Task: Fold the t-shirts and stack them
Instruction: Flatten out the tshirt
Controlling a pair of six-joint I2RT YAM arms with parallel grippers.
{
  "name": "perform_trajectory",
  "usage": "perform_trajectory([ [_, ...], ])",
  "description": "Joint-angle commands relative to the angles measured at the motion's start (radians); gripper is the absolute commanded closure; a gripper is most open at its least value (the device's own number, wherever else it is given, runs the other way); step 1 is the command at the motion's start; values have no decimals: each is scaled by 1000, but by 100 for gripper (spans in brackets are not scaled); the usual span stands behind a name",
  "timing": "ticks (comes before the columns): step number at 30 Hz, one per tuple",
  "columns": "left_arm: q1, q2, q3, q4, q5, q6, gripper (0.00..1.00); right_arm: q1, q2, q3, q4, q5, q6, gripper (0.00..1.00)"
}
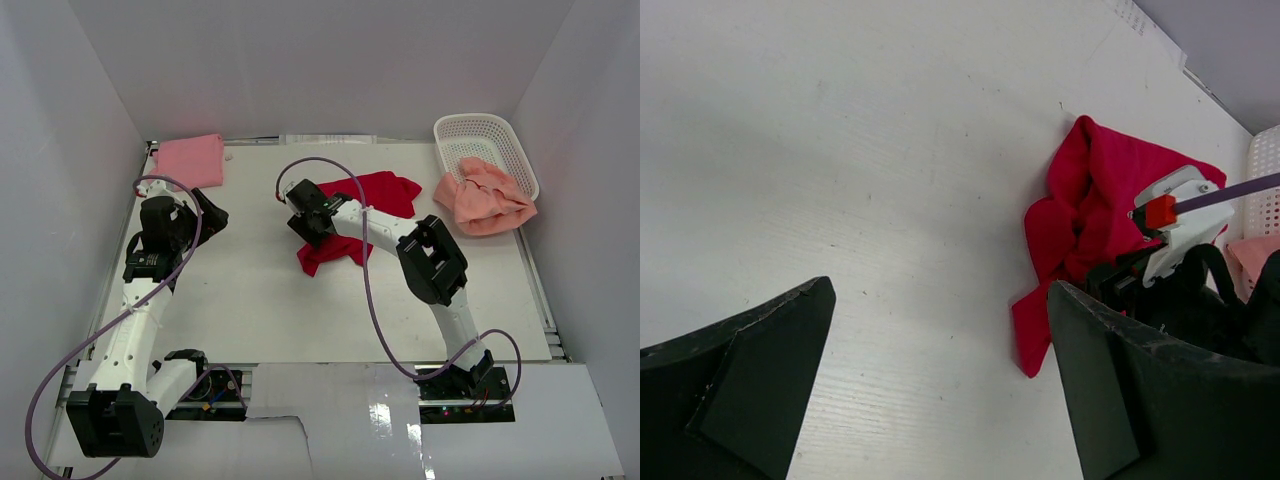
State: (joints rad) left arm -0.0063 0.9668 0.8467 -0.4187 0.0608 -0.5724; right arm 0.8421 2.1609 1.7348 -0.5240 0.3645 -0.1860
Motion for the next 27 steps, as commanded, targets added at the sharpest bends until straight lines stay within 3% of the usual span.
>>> perform_trajectory([
  [1,5,-16,31,8,7,9,2,-12,-27,-27,10,17,13,30],
  [5,5,-13,31,9,10,9,2,-17,-16,-50,7,47,8,32],
  [6,5,-13,32,11,11,9,2,-17,-13,-50,7,50,8,40],
  [7,5,-11,31,9,14,9,2,-18,-9,-47,7,48,10,59],
  [10,5,-13,32,12,13,11,2,-18,-7,-21,10,31,19,74],
  [13,5,-11,31,12,14,11,2,-18,-15,20,4,27,19,76],
  [15,5,-10,31,14,17,11,2,-17,-29,57,-2,34,22,90],
  [16,5,-8,31,14,17,12,2,-17,-42,69,-19,34,25,92],
  [21,5,1,31,15,19,17,2,-17,-90,170,-114,17,34,90],
  [24,5,12,34,17,33,23,2,-17,-133,210,-149,22,23,77],
  [27,5,12,32,18,42,25,2,-20,-138,204,-151,30,19,78],
])
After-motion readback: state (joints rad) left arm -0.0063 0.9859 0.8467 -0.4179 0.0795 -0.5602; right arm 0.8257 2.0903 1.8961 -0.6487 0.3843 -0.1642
